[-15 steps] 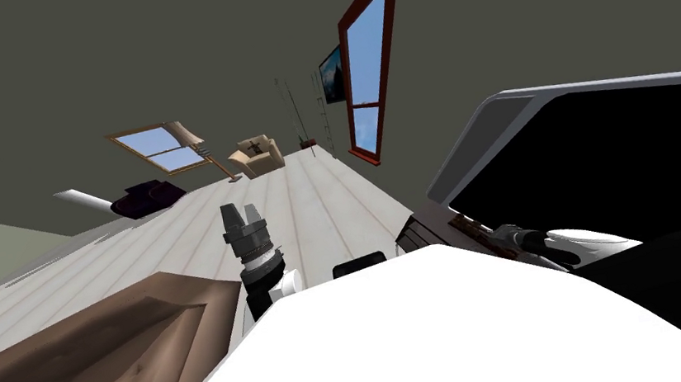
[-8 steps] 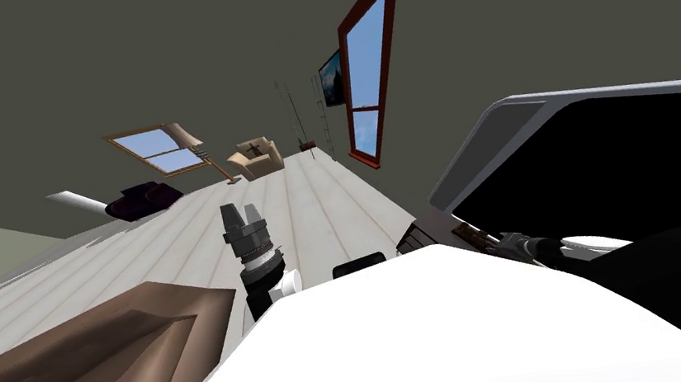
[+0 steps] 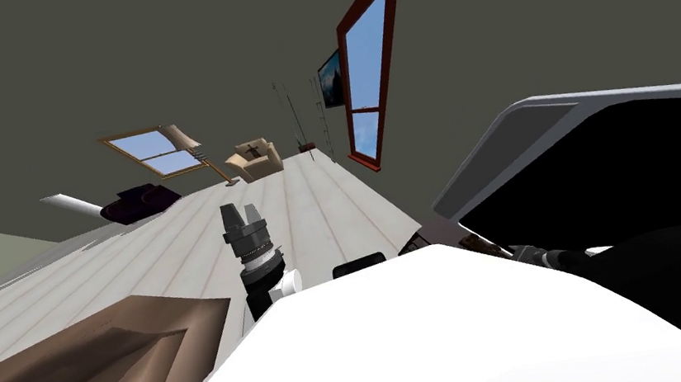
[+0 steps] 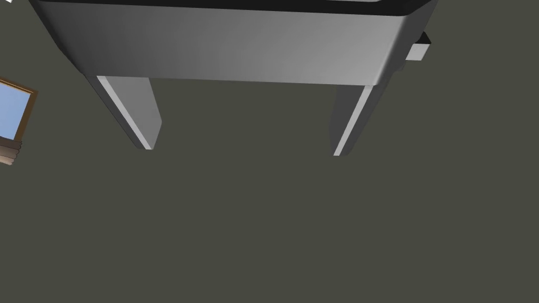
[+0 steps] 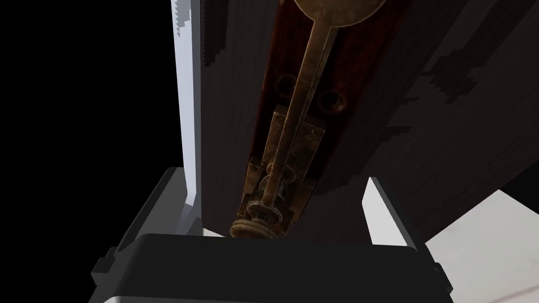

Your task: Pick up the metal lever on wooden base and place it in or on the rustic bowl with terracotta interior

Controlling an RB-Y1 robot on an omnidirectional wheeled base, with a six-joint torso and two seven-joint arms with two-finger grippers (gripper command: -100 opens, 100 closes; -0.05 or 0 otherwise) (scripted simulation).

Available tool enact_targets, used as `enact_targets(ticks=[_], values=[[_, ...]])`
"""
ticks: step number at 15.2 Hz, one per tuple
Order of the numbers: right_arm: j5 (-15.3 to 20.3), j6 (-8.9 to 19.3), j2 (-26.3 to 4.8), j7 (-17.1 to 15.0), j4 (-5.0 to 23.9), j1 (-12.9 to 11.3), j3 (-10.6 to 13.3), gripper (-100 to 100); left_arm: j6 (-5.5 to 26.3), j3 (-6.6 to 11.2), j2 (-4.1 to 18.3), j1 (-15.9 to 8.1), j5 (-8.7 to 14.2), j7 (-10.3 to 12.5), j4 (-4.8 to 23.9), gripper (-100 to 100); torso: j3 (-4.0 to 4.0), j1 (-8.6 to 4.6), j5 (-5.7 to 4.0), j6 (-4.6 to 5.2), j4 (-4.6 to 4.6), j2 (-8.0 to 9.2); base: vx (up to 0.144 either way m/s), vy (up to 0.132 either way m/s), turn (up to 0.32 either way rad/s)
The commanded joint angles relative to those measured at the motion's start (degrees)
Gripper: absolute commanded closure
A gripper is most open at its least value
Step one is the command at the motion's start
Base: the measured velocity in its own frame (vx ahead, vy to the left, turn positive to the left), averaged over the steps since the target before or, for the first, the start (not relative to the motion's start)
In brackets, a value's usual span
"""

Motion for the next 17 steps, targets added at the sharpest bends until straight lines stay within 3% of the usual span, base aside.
enact_targets(ticks=[1, 14, 17], values=[[0.1, -2.0, -0.4, -0.6, -0.2, 1.4, 1.1, -100, 0.0, 0.0, 0.0, 0.0, 0.0, 0.0, 0.0, 0, 0.0, 0.0, 0.0, 0.0, 0.0, 0.0, 0.178, -0.075, -0.011], [0.1, -11.7, -3.1, -4.0, -1.2, 8.5, 6.2, -100, 0.0, 0.0, 0.0, 0.0, 0.0, 0.0, 0.0, 0, 0.11, 0.09, 0.01, -0.01, 0.04, 0.22, 0.13, -0.058, -0.004], [0.3, -12.1, -2.8, -3.8, -0.1, 7.7, 6.4, -100, 0.0, 0.0, 0.0, 0.0, 0.0, 0.0, 0.0, 0, 0.17, 0.12, 0.02, 0.0, 0.06, 0.32, 0.072, -0.029, -0.003]])
